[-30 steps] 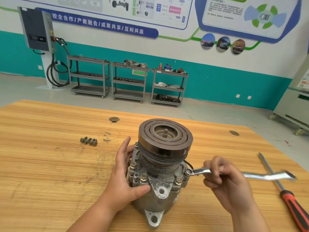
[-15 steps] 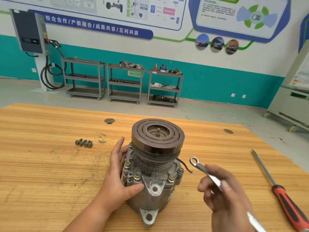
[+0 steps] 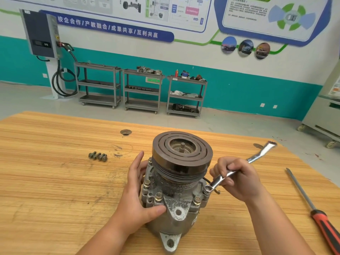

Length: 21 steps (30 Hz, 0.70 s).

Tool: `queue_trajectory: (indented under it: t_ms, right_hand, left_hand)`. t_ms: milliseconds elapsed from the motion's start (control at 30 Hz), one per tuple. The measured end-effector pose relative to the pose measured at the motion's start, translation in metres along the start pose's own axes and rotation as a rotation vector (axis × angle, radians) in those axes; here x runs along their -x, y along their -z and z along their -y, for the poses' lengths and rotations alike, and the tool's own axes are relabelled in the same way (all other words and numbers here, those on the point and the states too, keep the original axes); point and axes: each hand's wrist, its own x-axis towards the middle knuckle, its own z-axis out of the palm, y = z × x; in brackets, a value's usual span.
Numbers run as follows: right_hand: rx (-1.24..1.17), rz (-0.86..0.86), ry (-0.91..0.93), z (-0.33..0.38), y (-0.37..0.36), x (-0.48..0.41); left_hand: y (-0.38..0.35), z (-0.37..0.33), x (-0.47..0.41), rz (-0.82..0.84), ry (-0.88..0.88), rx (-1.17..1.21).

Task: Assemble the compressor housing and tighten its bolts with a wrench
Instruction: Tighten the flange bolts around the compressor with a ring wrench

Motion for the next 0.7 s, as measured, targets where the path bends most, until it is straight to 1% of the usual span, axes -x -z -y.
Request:
queue_trajectory:
  t_ms: [133, 200, 267, 333, 367, 467, 533, 567, 633, 667, 700]
  right_hand:
    - [-0.019, 0.136, -0.105, -0.001, 0.004, -0.016]
    - [-0.047, 0.133, -0.102, -0.006, 0.006, -0.015]
    - [-0.05, 0.071, -0.069, -0.009, 0.007, -0.006]
    - [-0.034, -0.047, -0.036, -0.009, 0.003, 0.01]
    - [-0.027, -0.148, -0.018, -0.009, -0.003, 0.019]
    - [0.048, -0.537, 0.092, -0.013, -0.031, 0.048]
    - [0.173, -0.76, 0.186, -0.021, -0.059, 0.064]
    - [0.279, -0.838, 0.211, -0.025, -0.075, 0.07]
    - [0.517, -0.878, 0.232, -0.03, -0.105, 0.075]
    - [0.593, -0.873, 0.23, -0.033, -0.115, 0.075]
    - [0.605, -0.873, 0.229, -0.033, -0.12, 0.076]
  left_hand:
    - [0.0, 0.0, 0.0, -0.001, -0.004, -0.001]
    - [0.0, 0.0, 0.0, -0.005, 0.0, -0.001]
    - [0.0, 0.0, 0.0, -0.007, 0.002, -0.004]
    - [0.0, 0.0, 0.0, -0.007, 0.003, -0.009]
    - [0.0, 0.001, 0.0, -0.007, 0.005, -0.009]
    - [0.0, 0.0, 0.0, -0.006, 0.003, -0.008]
    - [0.0, 0.0, 0.0, -0.007, 0.002, -0.008]
    - [0.0, 0.0, 0.0, -0.008, 0.002, -0.008]
    - [0.0, 0.0, 0.001, -0.008, 0.002, -0.003]
    - [0.0, -0.001, 0.001, -0.009, 0.002, 0.002]
    - [0.0, 0.0, 0.001, -0.01, 0.006, 0.008]
